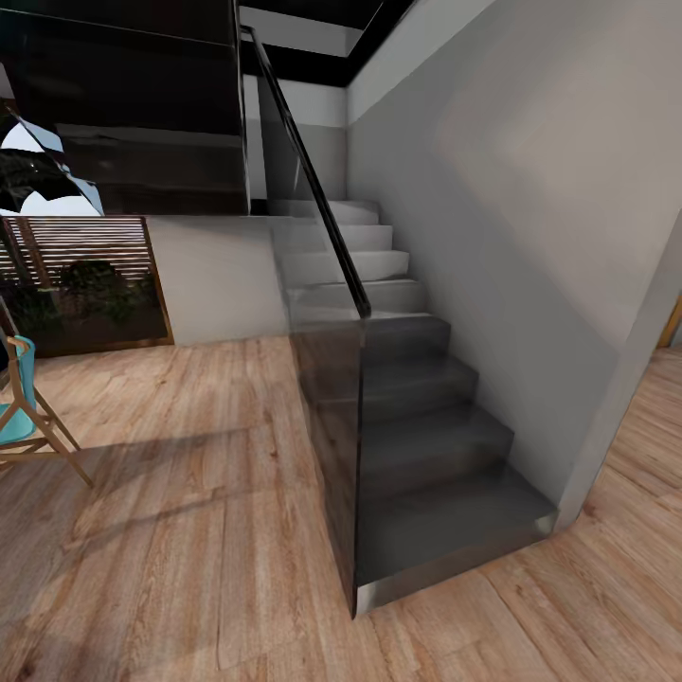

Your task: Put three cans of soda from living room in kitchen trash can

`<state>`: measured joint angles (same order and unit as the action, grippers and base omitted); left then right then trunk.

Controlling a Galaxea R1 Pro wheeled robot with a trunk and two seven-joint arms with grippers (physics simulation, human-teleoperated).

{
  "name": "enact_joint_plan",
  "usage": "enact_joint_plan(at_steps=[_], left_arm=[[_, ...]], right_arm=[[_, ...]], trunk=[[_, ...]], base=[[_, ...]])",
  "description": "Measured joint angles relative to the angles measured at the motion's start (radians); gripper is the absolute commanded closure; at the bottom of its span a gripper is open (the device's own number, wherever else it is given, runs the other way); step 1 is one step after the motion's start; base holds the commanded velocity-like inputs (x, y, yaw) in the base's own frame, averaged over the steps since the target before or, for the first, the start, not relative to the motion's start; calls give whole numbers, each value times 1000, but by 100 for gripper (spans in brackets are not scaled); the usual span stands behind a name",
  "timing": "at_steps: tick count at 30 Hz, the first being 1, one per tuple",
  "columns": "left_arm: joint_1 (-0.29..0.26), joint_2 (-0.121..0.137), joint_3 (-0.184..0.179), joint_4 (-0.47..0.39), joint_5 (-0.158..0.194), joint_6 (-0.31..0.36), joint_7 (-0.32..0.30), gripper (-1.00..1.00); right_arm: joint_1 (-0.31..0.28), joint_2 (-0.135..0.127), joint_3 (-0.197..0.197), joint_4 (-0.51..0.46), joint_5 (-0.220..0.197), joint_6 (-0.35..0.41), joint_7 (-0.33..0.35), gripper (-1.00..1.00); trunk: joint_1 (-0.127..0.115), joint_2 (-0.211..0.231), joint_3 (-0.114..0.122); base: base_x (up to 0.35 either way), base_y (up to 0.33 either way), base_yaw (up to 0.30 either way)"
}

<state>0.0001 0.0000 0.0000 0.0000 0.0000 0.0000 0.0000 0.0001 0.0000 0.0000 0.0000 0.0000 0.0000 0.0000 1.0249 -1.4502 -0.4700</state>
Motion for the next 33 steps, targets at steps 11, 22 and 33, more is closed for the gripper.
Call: enact_joint_plan(at_steps=[11,22,33], left_arm=[[-2,5,8,0,-1,-2,0,-100],[-2,5,8,0,-1,-2,0,-100],[-5,21,4,-1,-1,-2,3,-100]], right_arm=[[0,2,0,-1,5,-3,18,-100],[0,2,0,-1,5,-3,18,-100],[1,-16,-7,-2,0,-6,22,-100]], trunk=[[0,0,0],[0,0,0],[0,0,0]], base=[[0,0,0],[0,0,0],[0,0,0]])
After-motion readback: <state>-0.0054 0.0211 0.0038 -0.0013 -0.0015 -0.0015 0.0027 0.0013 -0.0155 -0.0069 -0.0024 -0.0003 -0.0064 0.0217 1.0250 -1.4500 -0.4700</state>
